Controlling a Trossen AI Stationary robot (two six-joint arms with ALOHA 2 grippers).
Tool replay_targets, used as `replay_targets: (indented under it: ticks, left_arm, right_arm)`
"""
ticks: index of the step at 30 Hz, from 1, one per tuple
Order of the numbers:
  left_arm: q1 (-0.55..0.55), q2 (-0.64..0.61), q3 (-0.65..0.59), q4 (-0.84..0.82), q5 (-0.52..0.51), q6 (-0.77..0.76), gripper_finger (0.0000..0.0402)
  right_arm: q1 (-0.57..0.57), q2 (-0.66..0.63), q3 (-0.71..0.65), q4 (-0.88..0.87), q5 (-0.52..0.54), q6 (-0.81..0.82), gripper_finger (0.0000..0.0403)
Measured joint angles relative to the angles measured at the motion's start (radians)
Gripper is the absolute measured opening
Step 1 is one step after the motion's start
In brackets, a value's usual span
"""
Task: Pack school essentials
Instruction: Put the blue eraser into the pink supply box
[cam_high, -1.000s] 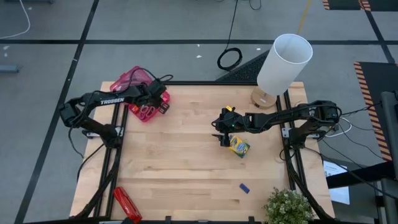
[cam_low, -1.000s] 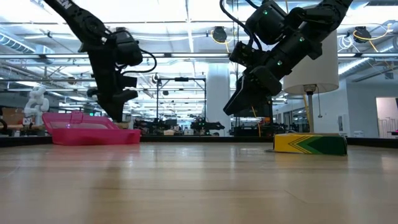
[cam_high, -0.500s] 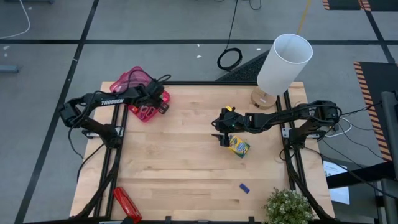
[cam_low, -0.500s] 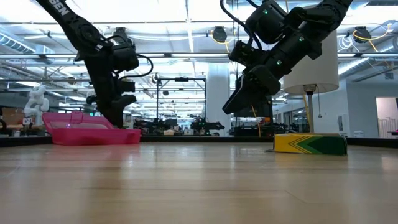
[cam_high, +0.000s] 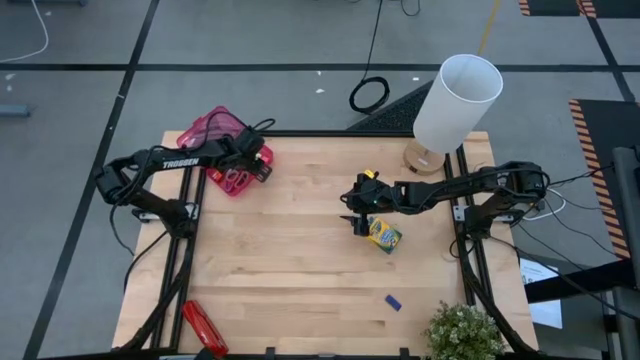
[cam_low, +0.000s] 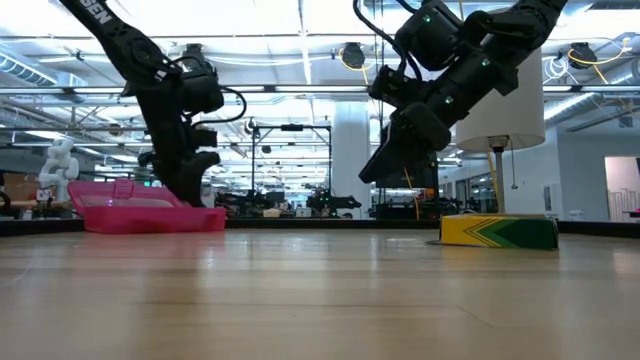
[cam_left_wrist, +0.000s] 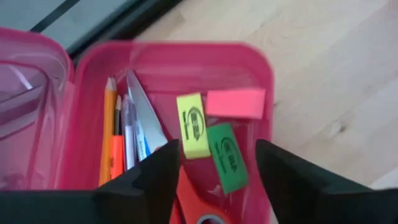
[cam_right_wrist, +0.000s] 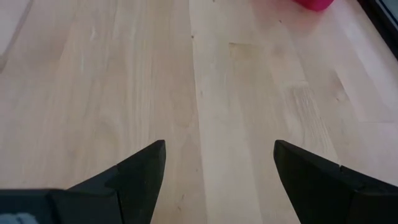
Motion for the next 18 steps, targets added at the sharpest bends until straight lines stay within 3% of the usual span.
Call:
replay_targets:
  ticks: [5, 11, 18]
  left_arm:
    - [-0.032, -0.028, 0.062, -0.059, -0.001, -0.015, 0.0228]
    - [-0.122, -0.117, 0.089, -0.073, -0.002, -0.010, 0.0210]
    - [-0.228, -0.224, 0.089, -0.098, 0.027, -0.019, 0.0188]
  right_arm:
    - [0.024, -0.023, 0.000, -0.017, 0.000, 0.033, 0.0290]
    - [0.067, -0.075, 0.000, -0.042, 0.009, 0.118, 0.0290]
    - [0.189, -0.145, 0.000, -0.124, 0.159, 0.258, 0.0290]
